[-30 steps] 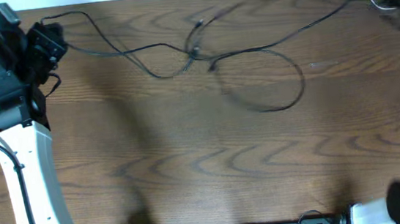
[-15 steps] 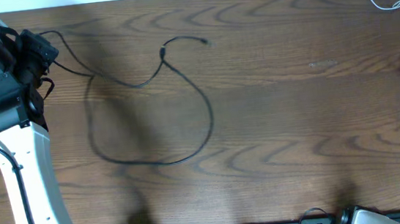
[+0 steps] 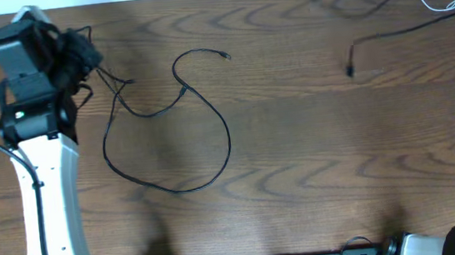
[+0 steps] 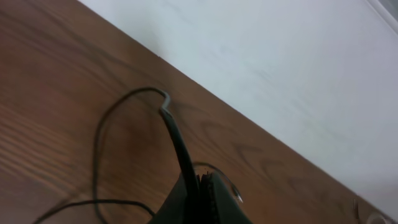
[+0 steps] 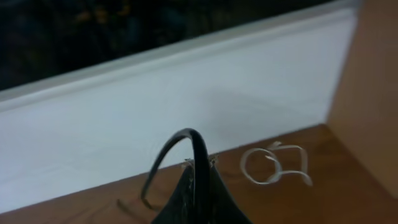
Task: Untangle cables
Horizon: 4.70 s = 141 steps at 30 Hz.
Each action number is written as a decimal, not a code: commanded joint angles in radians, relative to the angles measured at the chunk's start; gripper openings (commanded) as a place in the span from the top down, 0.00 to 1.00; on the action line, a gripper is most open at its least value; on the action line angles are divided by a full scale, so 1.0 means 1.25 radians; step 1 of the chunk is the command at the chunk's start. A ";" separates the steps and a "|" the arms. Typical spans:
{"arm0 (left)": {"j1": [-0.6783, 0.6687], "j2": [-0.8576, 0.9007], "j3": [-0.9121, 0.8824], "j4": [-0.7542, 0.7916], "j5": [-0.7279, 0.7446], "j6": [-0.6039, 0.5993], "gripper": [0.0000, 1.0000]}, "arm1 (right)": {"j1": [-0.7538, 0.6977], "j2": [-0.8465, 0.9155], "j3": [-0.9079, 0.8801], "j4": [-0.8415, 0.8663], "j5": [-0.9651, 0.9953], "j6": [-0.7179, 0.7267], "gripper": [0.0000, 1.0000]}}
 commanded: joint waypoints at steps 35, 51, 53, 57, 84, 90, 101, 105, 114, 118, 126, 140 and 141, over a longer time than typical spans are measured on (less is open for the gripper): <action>-0.125 0.044 0.013 0.030 -0.005 0.019 0.92 | -0.236 0.404 -0.001 0.072 0.138 0.015 0.01; -0.304 0.102 0.013 0.044 -0.004 0.013 0.93 | 0.025 0.325 -0.005 -0.132 -0.236 -0.009 0.01; -0.354 0.122 0.013 0.043 0.009 0.013 0.93 | 0.054 0.325 -0.005 -0.130 -0.199 -0.009 0.01; -0.483 0.187 0.013 0.043 0.039 0.013 0.92 | 0.099 0.325 -0.005 -0.128 -0.139 -0.009 0.01; -0.064 -0.020 0.014 -0.025 0.039 0.013 0.07 | 0.504 0.476 -0.041 -0.054 -0.198 -0.191 0.01; -0.013 -0.018 0.013 -0.066 0.037 0.017 0.06 | 0.650 0.566 -0.041 0.055 -0.193 -0.267 0.02; -0.013 -0.018 0.013 -0.068 0.036 0.026 0.07 | 0.786 0.666 0.146 -0.045 0.007 -0.402 0.08; -0.013 -0.018 0.013 -0.068 0.037 0.026 0.06 | 0.802 0.724 0.150 -0.047 0.010 -0.428 0.07; -0.013 -0.018 0.013 -0.068 0.037 0.026 0.07 | 0.803 0.800 0.150 0.032 0.008 -0.425 0.03; -0.013 -0.018 0.013 -0.070 0.037 0.026 0.06 | 0.802 0.804 0.150 0.055 0.010 -0.425 0.01; -0.013 -0.018 0.013 -0.076 0.037 0.026 0.07 | 0.801 0.830 0.148 0.054 0.010 -0.403 0.01; -0.013 -0.018 0.013 -0.086 0.037 0.026 0.07 | 0.805 0.854 0.148 0.006 0.001 -0.354 0.03; -0.013 -0.018 0.013 -0.086 0.037 0.026 0.07 | 0.805 0.854 0.148 -0.001 0.001 -0.351 0.04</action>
